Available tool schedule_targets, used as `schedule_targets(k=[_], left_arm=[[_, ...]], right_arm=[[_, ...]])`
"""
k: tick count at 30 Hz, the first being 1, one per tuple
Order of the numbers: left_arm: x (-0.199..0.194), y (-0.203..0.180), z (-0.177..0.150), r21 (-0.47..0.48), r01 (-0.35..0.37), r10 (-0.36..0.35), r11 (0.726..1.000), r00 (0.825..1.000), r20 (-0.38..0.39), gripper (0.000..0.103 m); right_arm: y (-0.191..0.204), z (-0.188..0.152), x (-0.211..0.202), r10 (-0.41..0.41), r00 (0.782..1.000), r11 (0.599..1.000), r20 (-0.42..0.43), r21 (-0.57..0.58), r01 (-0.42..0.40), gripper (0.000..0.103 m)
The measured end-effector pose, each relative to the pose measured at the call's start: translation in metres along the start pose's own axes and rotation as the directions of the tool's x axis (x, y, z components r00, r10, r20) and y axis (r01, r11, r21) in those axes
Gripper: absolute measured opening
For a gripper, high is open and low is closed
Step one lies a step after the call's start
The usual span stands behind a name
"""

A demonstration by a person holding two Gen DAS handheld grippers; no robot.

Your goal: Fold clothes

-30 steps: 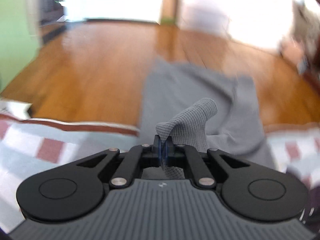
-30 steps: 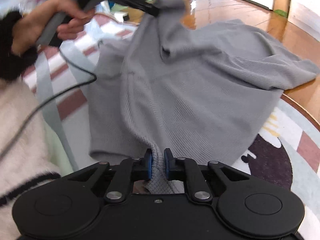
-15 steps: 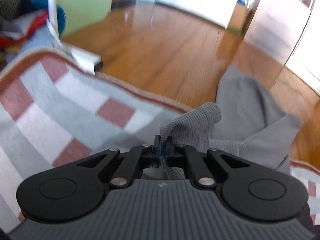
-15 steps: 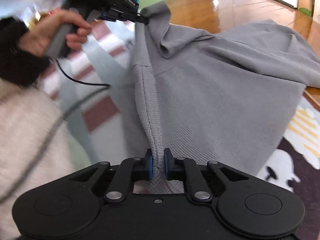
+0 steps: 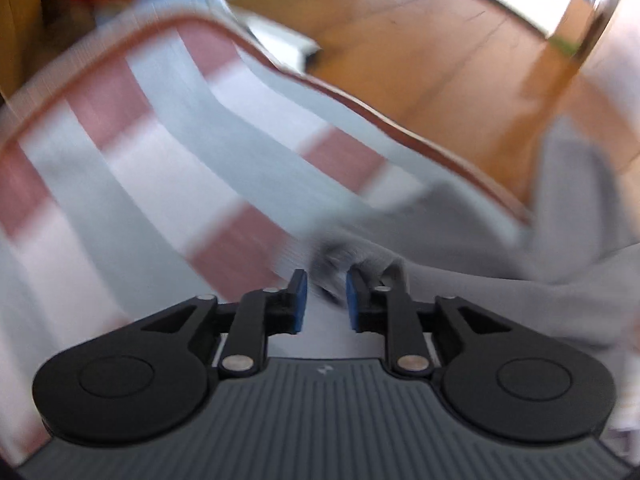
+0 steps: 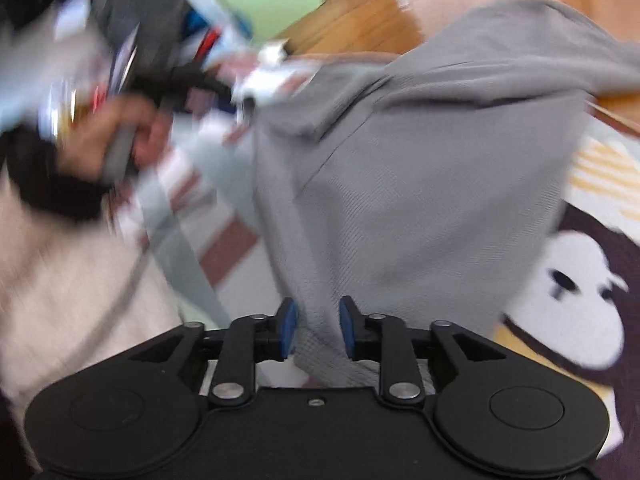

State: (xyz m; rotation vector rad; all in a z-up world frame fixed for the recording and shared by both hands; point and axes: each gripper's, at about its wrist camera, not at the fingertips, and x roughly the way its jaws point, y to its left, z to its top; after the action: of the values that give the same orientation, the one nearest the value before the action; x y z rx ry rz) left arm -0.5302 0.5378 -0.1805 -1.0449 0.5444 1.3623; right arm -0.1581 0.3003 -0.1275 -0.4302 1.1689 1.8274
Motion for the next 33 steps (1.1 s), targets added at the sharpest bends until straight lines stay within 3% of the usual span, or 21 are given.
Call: schedule_targets(k=[3, 7, 9, 11, 14, 18, 20, 21, 22, 24, 26, 29, 31, 33], left_arm=[[0.005, -0.005, -0.003, 0.029, -0.018, 0.019, 0.999, 0.999, -0.026, 0.042], [0.010, -0.023, -0.010, 0.127, -0.045, 0.051, 0.991, 0.998, -0.047, 0.048], [0.013, -0.032, -0.014, 0.176, -0.057, 0.068, 0.983, 0.996, -0.056, 0.063], [0.016, -0.041, -0.017, 0.224, -0.068, 0.085, 0.972, 0.994, -0.064, 0.071], [0.030, -0.052, -0.026, 0.314, -0.064, 0.110, 0.947, 0.985, -0.131, 0.071], [0.035, -0.052, -0.031, 0.300, -0.018, 0.077, 0.954, 0.980, -0.185, 0.079], [0.036, -0.053, -0.035, 0.319, -0.003, 0.062, 0.948, 0.983, -0.174, 0.081], [0.036, -0.054, -0.037, 0.329, 0.004, 0.054, 0.944, 0.984, -0.169, 0.077], [0.037, -0.055, -0.039, 0.338, 0.012, 0.046, 0.941, 0.986, -0.163, 0.070], [0.035, -0.057, -0.037, 0.339, 0.043, 0.009, 0.940, 0.989, -0.151, 0.028], [0.032, -0.059, -0.036, 0.316, 0.070, -0.018, 0.946, 0.986, -0.164, 0.015], [0.025, -0.075, -0.043, 0.400, 0.073, -0.004, 0.914, 0.985, -0.170, 0.010], [0.018, -0.092, -0.052, 0.451, 0.121, -0.033, 0.884, 0.980, -0.198, 0.009], [0.009, -0.113, -0.062, 0.483, 0.204, -0.098, 0.852, 0.967, -0.236, 0.009]], right_arm=[[-0.034, -0.003, -0.027, 0.003, 0.997, 0.982, 0.071, 0.187, -0.016, 0.050], [-0.073, -0.017, -0.047, -0.052, 0.993, 0.934, 0.106, 0.357, 0.011, 0.050], [-0.078, -0.021, -0.044, -0.084, 0.991, 0.917, 0.108, 0.397, 0.034, 0.050], [-0.080, -0.025, -0.040, -0.087, 0.991, 0.911, 0.100, 0.411, 0.038, 0.050], [-0.077, -0.024, -0.024, -0.052, 0.997, 0.916, 0.059, 0.401, 0.024, 0.050], [-0.068, -0.022, 0.005, 0.013, 1.000, 0.919, 0.005, 0.394, -0.014, 0.051], [-0.063, -0.020, 0.009, 0.011, 1.000, 0.931, 0.020, 0.365, -0.018, 0.051], [-0.062, -0.018, 0.011, -0.001, 1.000, 0.938, 0.026, 0.348, -0.008, 0.035], [-0.060, -0.016, 0.012, -0.014, 0.999, 0.944, 0.031, 0.330, 0.003, 0.008], [-0.055, -0.010, 0.007, -0.058, 0.997, 0.956, 0.049, 0.291, 0.041, 0.007], [-0.051, -0.007, -0.013, -0.083, 0.989, 0.956, 0.121, 0.288, 0.045, 0.007], [-0.045, -0.004, -0.044, -0.138, 0.973, 0.954, 0.184, 0.288, 0.081, 0.007], [-0.041, -0.003, -0.064, -0.206, 0.956, 0.950, 0.207, 0.275, 0.145, 0.007], [-0.038, -0.003, -0.085, -0.295, 0.926, 0.936, 0.237, 0.266, 0.230, 0.007]])
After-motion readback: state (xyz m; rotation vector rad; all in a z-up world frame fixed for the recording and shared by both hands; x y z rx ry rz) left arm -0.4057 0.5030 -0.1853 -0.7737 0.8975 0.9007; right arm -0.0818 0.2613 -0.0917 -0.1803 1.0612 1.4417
